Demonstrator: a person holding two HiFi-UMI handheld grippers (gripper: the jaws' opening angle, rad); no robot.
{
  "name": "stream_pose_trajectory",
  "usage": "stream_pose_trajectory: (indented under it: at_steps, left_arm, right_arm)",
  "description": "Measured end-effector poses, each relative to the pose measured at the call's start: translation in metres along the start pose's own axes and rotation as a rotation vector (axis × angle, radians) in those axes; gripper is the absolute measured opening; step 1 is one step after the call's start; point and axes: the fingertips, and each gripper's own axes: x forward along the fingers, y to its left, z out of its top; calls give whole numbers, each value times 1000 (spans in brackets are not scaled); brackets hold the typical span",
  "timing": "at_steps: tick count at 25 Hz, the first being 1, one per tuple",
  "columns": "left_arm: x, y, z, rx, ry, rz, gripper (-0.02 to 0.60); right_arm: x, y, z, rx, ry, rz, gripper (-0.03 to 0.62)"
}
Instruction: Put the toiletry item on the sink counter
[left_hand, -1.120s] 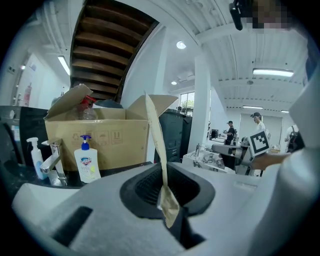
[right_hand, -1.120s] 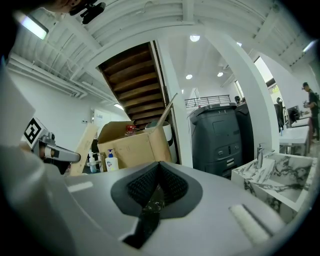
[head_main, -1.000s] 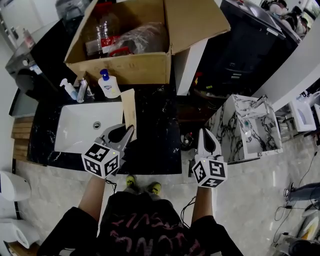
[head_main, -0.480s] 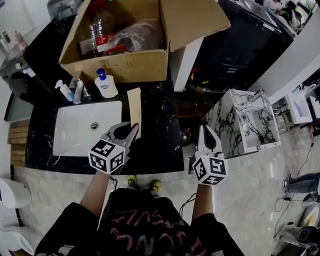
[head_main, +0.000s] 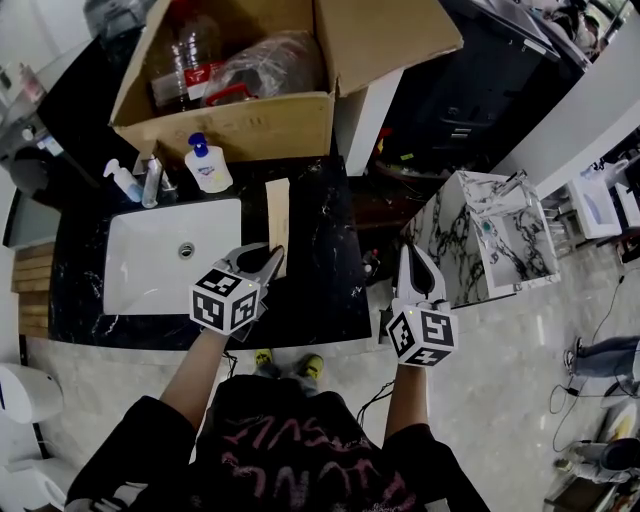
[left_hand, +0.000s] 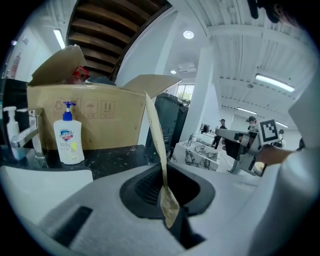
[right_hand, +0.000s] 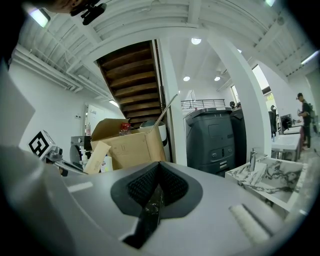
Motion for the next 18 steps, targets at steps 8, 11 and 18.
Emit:
stream_pose_trajectory:
  at_steps: [8, 11, 18]
  left_arm:
    - [16, 0, -36, -7, 101, -18, 29]
    - [19, 2, -52, -24, 152, -9, 31]
    - [23, 11, -75, -40, 236, 28, 31]
  right_arm:
    - [-5, -6, -4, 0, 13, -28, 12]
    - [-8, -7, -6, 1, 18, -34, 12]
    - [-13, -10, -9, 3, 26, -51, 12]
